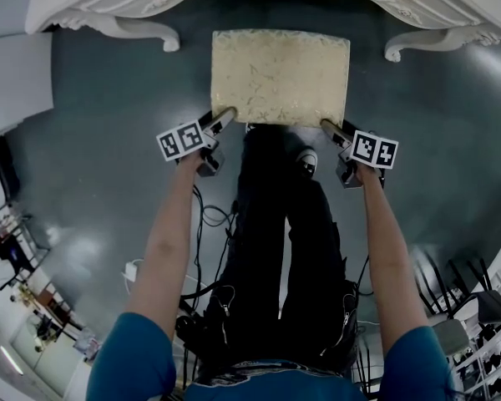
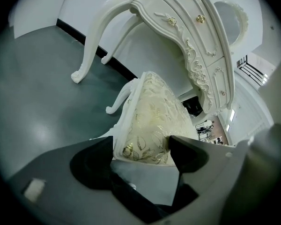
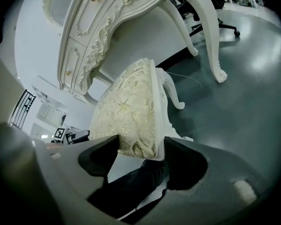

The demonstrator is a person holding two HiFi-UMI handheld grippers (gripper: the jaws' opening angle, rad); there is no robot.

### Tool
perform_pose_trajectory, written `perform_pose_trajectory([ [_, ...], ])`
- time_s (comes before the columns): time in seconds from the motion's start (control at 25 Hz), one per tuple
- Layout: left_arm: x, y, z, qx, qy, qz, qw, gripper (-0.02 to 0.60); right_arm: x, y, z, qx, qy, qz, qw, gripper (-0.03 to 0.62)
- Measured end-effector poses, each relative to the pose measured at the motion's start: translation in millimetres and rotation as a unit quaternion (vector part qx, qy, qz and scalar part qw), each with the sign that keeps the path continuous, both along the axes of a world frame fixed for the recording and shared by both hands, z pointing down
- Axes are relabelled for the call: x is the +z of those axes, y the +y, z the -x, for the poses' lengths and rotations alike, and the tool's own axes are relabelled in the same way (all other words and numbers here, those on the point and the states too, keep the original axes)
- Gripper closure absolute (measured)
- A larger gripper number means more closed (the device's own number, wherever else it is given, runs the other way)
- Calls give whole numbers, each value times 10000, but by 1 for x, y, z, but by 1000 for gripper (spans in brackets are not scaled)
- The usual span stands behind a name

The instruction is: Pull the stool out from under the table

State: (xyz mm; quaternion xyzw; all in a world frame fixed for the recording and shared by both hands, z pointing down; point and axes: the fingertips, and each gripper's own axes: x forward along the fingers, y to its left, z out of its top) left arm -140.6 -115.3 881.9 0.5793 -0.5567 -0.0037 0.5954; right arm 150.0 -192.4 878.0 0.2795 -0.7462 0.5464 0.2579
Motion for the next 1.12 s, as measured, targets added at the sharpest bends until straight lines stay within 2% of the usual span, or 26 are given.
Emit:
perform_pose_trajectory([
  [0.24, -4, 22, -6, -442, 31, 117, 9990, 225, 2, 31, -12, 160, -45, 267, 9995, 283],
  [0.52, -4, 20, -4, -284, 54, 315, 9991, 218, -2, 34, -12, 164, -120, 247, 9995, 275],
  [0.68, -13, 24, -3, -134, -267, 492, 9983, 221, -9, 36, -14, 135, 109, 160, 9997, 270],
  [0.76, -24, 26, -3, -109, -395, 455, 9981, 225, -19, 35, -16, 139, 111, 52, 9998, 272],
  [0.92, -60, 25, -5, -136, -410, 188, 9989, 235, -57, 24, -19, 307, -59, -231, 9992, 282],
  [1.12, -119, 22, -20, 335, -652, -209, 9971, 267, -119, 13, -21, 382, -139, -667, 9969, 327],
])
